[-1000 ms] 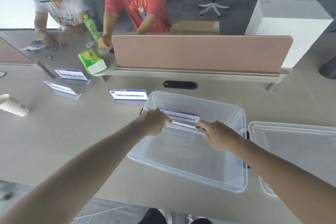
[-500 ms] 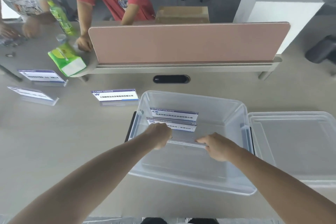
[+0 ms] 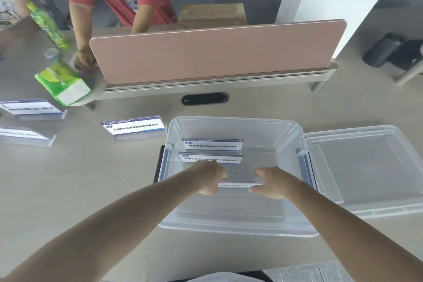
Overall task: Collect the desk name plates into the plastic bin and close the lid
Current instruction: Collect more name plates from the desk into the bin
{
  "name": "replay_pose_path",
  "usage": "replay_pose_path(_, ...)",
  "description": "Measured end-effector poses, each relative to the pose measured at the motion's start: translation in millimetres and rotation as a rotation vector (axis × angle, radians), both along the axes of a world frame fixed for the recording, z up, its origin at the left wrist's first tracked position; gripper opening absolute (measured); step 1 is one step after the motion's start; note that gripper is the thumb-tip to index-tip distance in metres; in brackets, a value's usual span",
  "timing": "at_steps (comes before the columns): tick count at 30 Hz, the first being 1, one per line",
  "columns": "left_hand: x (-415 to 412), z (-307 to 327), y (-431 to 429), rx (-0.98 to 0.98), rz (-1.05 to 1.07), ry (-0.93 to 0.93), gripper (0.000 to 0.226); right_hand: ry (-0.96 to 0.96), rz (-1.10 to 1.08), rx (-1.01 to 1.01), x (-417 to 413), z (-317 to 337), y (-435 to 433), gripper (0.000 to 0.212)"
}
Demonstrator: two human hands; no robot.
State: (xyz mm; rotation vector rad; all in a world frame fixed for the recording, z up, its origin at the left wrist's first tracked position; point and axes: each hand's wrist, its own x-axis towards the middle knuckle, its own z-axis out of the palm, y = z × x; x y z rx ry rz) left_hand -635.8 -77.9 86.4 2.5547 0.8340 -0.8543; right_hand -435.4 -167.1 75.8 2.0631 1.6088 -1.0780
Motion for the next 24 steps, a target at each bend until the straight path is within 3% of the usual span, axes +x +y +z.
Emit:
replay_pose_path(3,14.2,1.9,-13.5,0.036,-0.052,0.047,0.040,-0.036,0.048,-0.054,2.2,-1.1,-0.8,0.053)
replay_pose_path(7,14.7,2.3,-11.5,0.095,-0.020,0.083,0.035,0.054,-0.009,-0.053,-0.8,-12.0,5.6,0.032)
replay_pose_path(13,-9.2,-5.2,4.3,0.207,0.127,0.065,0.032,0.135,0.020,0.060,-16.4,-19.0,16.5,0.027)
replay_pose_path(17,-22.2,-7.2,12.6,0.235,0.208,0.058,0.027,0.212,-0.040,0.045,-21.5,-18.6,19.9,0.044)
replay_pose_path(22,-22.6,0.9,15.7,0.238,0.167,0.047,0.027,0.497,-0.392,-0.112,-27.5,-15.3,26.1,0.042)
replay_pose_path(24,-23.0,4.1,19.0,0.276,0.120,0.045,0.026,0.521,-0.478,-0.096,-30.5,-17.8,29.4,0.045)
